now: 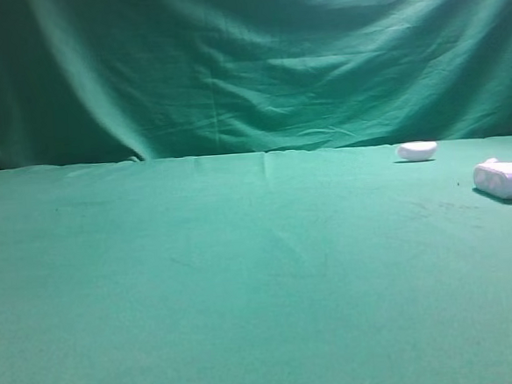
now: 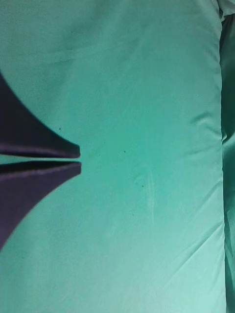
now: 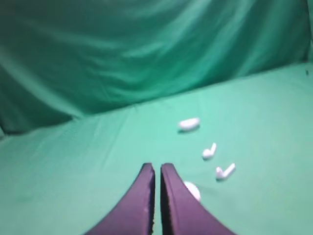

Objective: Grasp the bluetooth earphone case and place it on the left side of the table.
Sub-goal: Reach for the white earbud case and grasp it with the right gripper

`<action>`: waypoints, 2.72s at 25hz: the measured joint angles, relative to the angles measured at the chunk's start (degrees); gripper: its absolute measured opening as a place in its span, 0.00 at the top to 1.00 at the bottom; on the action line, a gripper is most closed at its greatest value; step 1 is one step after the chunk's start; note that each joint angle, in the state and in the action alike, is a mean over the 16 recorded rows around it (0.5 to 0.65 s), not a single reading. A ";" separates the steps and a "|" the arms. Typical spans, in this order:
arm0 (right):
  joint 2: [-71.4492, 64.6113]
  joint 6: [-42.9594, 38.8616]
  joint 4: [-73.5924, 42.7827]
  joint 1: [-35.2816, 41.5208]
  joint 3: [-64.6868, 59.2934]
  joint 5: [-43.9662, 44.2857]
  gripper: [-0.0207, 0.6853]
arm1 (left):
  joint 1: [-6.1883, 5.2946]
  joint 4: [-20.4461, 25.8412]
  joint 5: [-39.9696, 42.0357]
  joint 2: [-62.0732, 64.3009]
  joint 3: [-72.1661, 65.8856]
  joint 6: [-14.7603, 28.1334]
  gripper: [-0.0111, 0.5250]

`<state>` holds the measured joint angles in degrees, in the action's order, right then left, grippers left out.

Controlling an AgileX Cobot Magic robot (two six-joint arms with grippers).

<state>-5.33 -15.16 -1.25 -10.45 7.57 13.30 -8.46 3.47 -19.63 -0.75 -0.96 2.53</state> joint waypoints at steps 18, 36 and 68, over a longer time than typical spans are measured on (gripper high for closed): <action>-37.12 13.76 -0.72 -2.30 26.21 37.43 0.97 | 0.00 0.00 0.00 0.00 0.00 0.00 0.98; -77.15 1.90 -15.43 -12.45 43.23 33.67 0.53 | 0.00 0.00 0.00 0.00 0.00 0.00 0.98; -102.08 -5.87 -13.00 -9.02 58.27 33.47 0.23 | 0.00 0.00 0.00 0.00 0.00 0.00 0.98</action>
<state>-107.42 -21.03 -14.25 -19.47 65.84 46.77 -8.46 3.47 -19.63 -0.75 -0.96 2.53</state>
